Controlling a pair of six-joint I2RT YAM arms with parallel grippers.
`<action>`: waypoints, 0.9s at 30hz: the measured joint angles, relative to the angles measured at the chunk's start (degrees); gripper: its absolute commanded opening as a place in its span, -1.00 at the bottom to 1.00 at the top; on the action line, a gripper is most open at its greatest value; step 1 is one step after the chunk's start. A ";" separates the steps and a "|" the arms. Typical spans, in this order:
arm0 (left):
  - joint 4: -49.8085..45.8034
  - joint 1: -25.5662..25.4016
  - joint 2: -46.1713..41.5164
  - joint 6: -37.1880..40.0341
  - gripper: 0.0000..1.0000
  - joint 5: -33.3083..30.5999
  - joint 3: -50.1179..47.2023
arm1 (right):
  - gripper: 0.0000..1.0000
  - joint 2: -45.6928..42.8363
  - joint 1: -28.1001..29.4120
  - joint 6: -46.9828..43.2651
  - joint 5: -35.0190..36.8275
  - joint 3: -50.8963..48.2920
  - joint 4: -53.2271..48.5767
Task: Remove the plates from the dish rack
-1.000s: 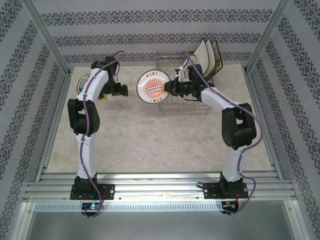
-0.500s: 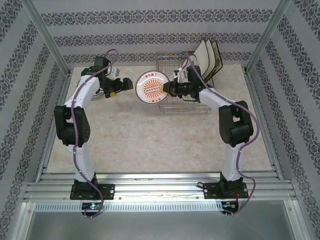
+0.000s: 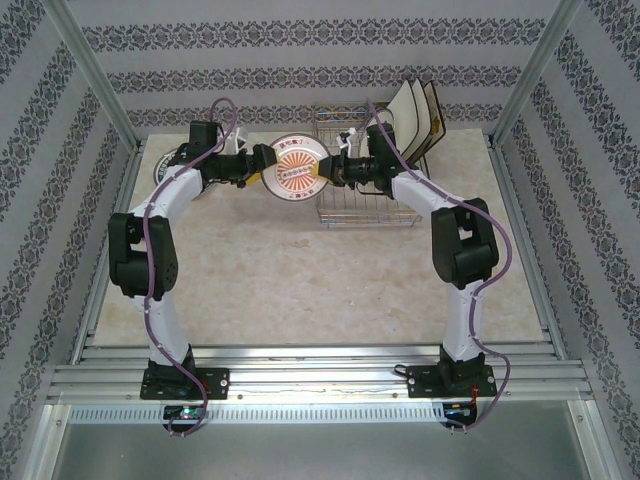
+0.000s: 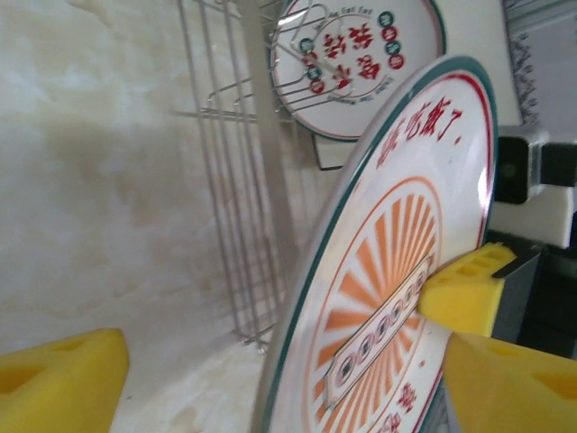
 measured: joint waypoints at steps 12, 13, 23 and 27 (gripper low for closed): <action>4.35 0.22 2.82 -2.82 -0.90 6.27 0.02 | -1.00 2.67 0.35 1.29 -1.90 3.10 -1.97; 4.72 0.31 2.82 -2.82 -1.00 7.04 0.02 | -1.00 2.89 0.15 1.62 -2.36 3.48 -2.19; 7.08 0.20 2.82 -5.42 -1.00 6.14 -1.55 | 0.96 2.99 0.50 -2.05 0.44 5.60 -5.75; 9.88 0.42 2.82 -7.65 -1.00 5.99 -2.73 | 0.96 2.95 0.35 -8.22 4.61 9.27 -15.06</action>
